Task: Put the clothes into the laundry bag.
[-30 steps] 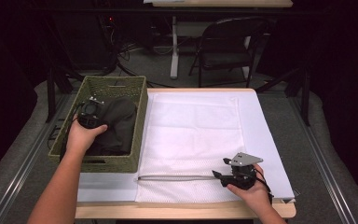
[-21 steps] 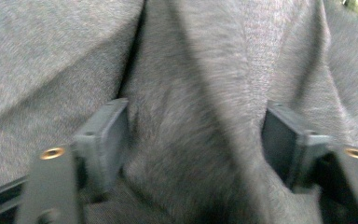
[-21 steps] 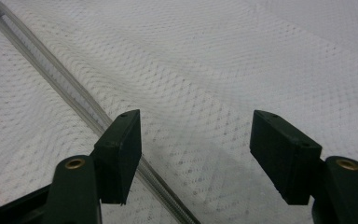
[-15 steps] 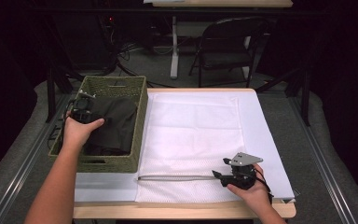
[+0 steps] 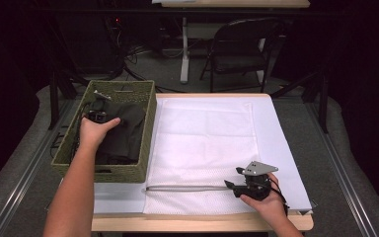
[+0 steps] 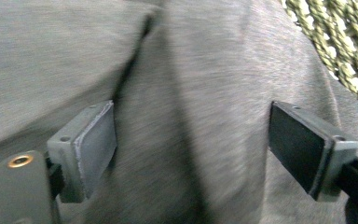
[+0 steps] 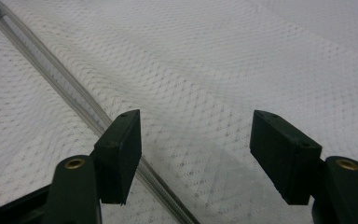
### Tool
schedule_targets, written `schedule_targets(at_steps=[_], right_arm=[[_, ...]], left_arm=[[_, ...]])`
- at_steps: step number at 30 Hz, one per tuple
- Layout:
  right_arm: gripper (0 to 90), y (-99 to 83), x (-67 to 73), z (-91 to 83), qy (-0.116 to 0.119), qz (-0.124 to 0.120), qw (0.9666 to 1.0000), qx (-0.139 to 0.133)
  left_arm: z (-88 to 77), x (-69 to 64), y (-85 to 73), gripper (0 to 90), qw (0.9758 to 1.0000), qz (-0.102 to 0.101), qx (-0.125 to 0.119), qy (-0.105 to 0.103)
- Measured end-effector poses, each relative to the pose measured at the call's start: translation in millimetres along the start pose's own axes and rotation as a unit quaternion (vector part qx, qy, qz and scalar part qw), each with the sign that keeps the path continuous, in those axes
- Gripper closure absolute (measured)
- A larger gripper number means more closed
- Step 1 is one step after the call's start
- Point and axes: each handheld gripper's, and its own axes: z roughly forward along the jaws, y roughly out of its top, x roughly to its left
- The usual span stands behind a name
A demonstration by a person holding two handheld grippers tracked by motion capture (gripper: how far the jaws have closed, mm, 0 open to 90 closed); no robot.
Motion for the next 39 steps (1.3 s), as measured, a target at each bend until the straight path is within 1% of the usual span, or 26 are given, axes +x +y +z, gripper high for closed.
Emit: schedule_targets(at_steps=[2, 3, 4, 5, 7, 10, 12, 14, 15, 16, 18, 19, 20, 21, 24, 26, 29, 30, 32, 35, 39], right_arm=[[33.9, 0.1, 0.4, -0.1, 0.001, 0.0, 1.0, 0.0], [33.9, 0.2, -0.1, -0.1, 0.001, -0.006, 1.0, 0.001], [33.9, 0.2, 0.2, 0.2, 0.001, -0.007, 1.0, 0.0], [33.9, 0.3, 0.9, 0.4, 0.0, -0.006, 1.0, -0.001], [33.9, 0.5, 1.4, 0.2, 0.001, -0.008, 1.0, -0.001], [33.9, 0.6, 1.4, 0.2, 0.001, -0.007, 1.0, -0.001], [33.9, 0.6, 1.5, 0.4, 0.001, -0.006, 1.0, -0.001], [33.9, 0.6, 1.4, 0.5, 0.001, -0.007, 1.0, -0.001], [33.9, 0.6, 1.4, 0.5, 0.001, -0.007, 1.0, -0.001], [33.9, 0.5, 1.5, 0.4, 0.0, -0.007, 1.0, -0.001], [33.9, 0.5, 1.4, 0.2, 0.0, -0.008, 1.0, -0.001], [33.9, 0.5, 1.4, 0.2, 0.0, -0.008, 1.0, -0.001], [33.9, 0.4, 1.2, -0.3, 0.0, -0.008, 1.0, -0.002], [33.9, 0.4, 1.1, -0.3, 0.0, -0.008, 1.0, -0.002], [33.9, 0.4, 0.9, -1.1, 0.0, -0.007, 1.0, -0.001], [33.9, 0.3, 0.8, -1.2, 0.0, -0.007, 1.0, -0.001], [33.9, 0.4, 0.6, -1.3, 0.0, -0.009, 1.0, -0.001], [33.9, 0.4, 0.5, -1.3, 0.0, -0.009, 1.0, -0.001], [33.9, 0.4, 0.5, -1.2, 0.0, -0.009, 1.0, -0.002], [33.9, 0.5, 0.7, -1.2, 0.0, -0.009, 1.0, -0.002], [33.9, 0.6, 1.5, -0.7, 0.0, -0.01, 1.0, -0.002]], left_arm=[[4.9, -5.5, 0.8, 15.6, 1.0, 0.006, 0.006, 0.002], [6.7, -7.2, 1.1, 14.8, 0.9999, 0.007, 0.011, 0.003], [9.3, -9.0, 1.0, 13.2, 0.9999, 0.005, 0.01, 0.005], [11.1, -10.3, 1.1, 10.9, 0.9999, 0.006, 0.014, 0.005], [14.5, -11.9, 0.6, 9.5, 0.9998, 0.006, 0.018, 0.01], [19.4, -14.3, -0.6, 8.0, 0.9995, 0.011, 0.027, 0.012], [21.5, -14.3, -2.0, 7.5, 0.9995, 0.012, 0.024, 0.018], [23.6, -13.7, -3.4, 6.5, 0.9989, 0.013, 0.026, 0.037], [24.4, -12.8, -4.1, 6.2, 0.9986, 0.015, 0.031, 0.04], [25.3, -11.8, -5.0, 6.2, 0.9983, 0.012, 0.029, 0.049], [25.4, -7.5, -6.7, 5.9, 0.9982, 0.003, 0.028, 0.053], [25.4, -7.5, -6.7, 5.8, 0.9982, 0.003, 0.028, 0.053], [25.7, -3.7, -8.6, 4.6, 0.9966, -0.004, 0.027, 0.078], [26.5, -1.7, -9.6, 2.8, 0.9956, -0.005, 0.027, 0.09], [27.7, 5.5, -12.0, 2.4, 0.9955, -0.02, 0.029, 0.088], [30.0, 8.0, -13.2, 1.9, 0.9956, -0.025, 0.029, 0.085], [33.9, 10.2, -14.4, 1.3, 0.996, -0.028, 0.037, 0.077], [35.5, 10.4, -14.8, 0.6, 0.996, -0.028, 0.034, 0.077], [39.0, 10.1, -15.9, 0.0, 0.9965, -0.026, 0.037, 0.07], [41.6, 11.0, -17.3, 0.0, 0.9973, -0.028, 0.035, 0.059], [42.3, 10.5, -17.2, 0.0, 0.9973, -0.03, 0.039, 0.054]])
